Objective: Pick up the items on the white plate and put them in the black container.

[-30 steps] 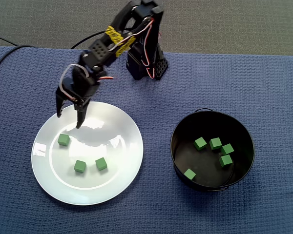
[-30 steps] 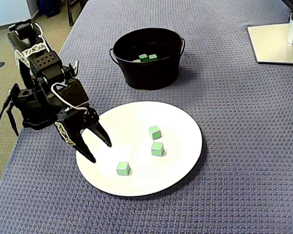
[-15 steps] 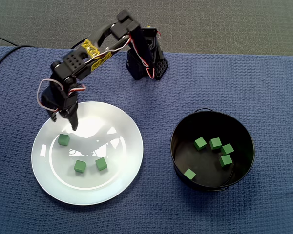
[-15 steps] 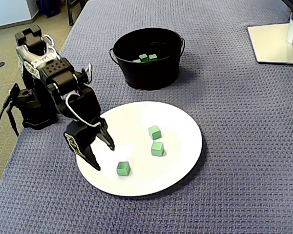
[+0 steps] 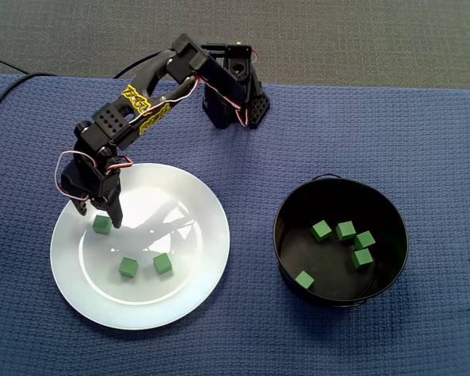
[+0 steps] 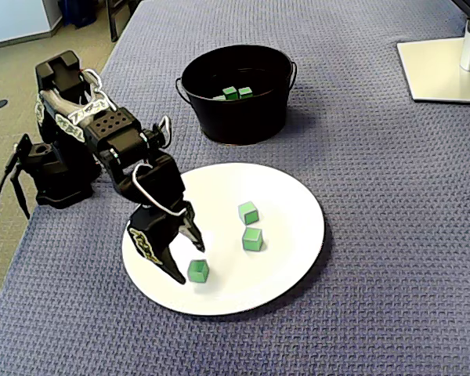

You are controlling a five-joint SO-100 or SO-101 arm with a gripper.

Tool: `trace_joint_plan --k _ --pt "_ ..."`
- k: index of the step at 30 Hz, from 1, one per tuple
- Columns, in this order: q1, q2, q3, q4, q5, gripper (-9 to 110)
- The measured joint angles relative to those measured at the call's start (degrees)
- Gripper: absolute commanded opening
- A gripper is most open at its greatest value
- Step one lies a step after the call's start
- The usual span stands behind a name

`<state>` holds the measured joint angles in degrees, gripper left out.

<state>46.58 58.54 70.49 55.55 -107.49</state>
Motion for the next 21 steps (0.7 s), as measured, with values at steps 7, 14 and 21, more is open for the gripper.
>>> trace_joint_plan --k 7,14,21 --pt "-1.14 0.00 -0.88 2.64 0.18 23" --pt "-1.85 -1.23 -0.88 2.02 0.18 23" --pt "-1.76 -2.02 -0.97 0.97 0.18 22"
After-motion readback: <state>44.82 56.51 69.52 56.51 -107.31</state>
